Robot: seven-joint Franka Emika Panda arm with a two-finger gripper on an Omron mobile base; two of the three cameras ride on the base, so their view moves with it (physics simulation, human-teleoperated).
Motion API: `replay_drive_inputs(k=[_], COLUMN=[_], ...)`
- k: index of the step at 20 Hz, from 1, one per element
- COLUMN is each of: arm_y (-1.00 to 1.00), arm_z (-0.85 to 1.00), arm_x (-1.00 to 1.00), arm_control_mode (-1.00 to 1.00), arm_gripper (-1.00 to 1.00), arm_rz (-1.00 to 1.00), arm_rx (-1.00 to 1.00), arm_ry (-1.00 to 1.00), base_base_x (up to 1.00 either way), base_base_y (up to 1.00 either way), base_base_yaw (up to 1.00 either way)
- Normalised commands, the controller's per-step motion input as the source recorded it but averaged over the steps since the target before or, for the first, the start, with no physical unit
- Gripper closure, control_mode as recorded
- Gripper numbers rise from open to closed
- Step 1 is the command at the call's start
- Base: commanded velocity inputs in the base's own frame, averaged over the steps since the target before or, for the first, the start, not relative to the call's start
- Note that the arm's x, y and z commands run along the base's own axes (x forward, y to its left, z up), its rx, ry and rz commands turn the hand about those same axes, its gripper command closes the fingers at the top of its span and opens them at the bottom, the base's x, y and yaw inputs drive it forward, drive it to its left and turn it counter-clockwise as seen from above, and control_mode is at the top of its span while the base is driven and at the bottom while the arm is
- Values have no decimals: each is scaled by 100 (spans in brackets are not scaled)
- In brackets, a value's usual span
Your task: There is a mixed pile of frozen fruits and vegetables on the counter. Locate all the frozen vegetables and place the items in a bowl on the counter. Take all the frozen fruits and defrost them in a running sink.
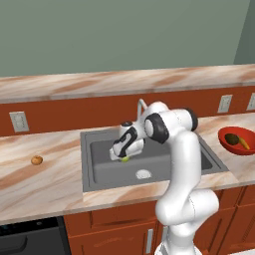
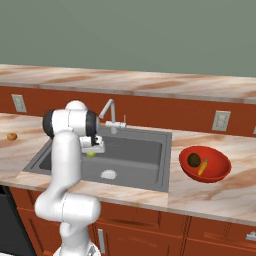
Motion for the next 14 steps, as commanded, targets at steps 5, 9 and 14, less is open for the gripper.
replay_drive_inputs(k=[5, 9, 14], arm_y=[0, -4, 0], arm_z=[-46, -46, -48], arm_x=[65, 41, 12], arm_control_mode=[-100, -100, -100], arm_gripper=[100, 100, 100], arm_rz=[-23, -21, -13], arm_rx=[-7, -1, 0], arm_ry=[2, 14, 19], base_base_x=[0, 0, 0], base_base_y=[0, 0, 0], base_base_yaw=[0, 0, 0])
